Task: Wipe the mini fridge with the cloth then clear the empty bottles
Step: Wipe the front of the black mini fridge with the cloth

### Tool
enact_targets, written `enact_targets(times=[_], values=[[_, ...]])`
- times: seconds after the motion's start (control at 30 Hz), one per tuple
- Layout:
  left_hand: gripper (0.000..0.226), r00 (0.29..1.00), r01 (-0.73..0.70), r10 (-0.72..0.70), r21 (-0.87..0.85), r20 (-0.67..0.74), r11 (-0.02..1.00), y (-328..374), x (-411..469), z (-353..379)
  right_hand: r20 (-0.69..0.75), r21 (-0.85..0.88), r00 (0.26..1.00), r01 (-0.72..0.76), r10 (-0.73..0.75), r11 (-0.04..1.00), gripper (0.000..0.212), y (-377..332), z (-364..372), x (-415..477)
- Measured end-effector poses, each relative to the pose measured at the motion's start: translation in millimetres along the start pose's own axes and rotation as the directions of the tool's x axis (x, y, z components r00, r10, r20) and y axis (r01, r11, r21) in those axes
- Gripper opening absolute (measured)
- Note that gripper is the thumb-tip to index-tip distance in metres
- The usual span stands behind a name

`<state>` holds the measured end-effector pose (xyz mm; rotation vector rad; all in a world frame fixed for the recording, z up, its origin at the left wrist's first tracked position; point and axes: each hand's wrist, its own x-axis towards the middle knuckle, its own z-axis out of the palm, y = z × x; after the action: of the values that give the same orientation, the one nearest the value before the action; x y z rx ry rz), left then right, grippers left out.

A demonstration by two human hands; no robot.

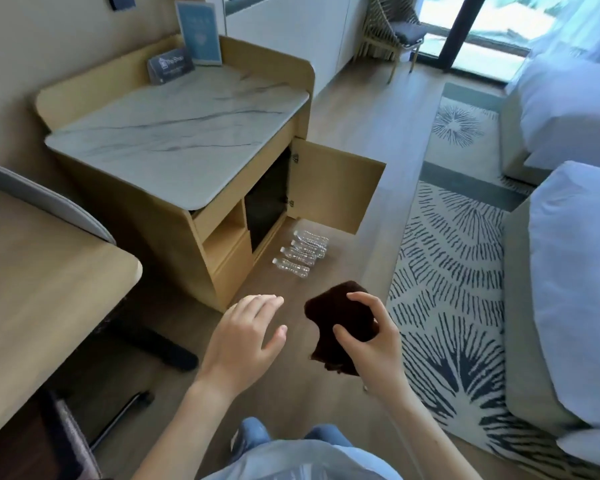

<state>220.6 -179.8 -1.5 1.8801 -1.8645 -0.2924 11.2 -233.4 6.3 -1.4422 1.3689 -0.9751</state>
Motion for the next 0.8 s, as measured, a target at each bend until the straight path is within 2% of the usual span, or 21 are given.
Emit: enact_targets(times=[0.23,0.43,0.6,0.8], values=[[0.050,0.989,-0.096,0.097,-0.016,0.112,0.995,87,21,55,-0.098,0.012,0.995,-0.020,0.021,1.000,0.049,34,-98,-6],[0.050,0.972,-0.178,0.180,-0.026,0.152,0.984,140,50,89,-0.199,0.013,0.980,-0.026,0.028,1.000,0.051,54,-159,0],[0.049,0.957,-0.227,0.228,-0.027,0.177,0.974,159,96,105,-0.240,0.036,0.969,-0.052,0.059,0.998,0.051,62,-184,34],[0.048,0.955,-0.229,0.231,-0.032,0.184,0.973,156,172,131,-0.217,0.030,0.975,-0.041,0.047,0.999,0.051,68,-189,115]])
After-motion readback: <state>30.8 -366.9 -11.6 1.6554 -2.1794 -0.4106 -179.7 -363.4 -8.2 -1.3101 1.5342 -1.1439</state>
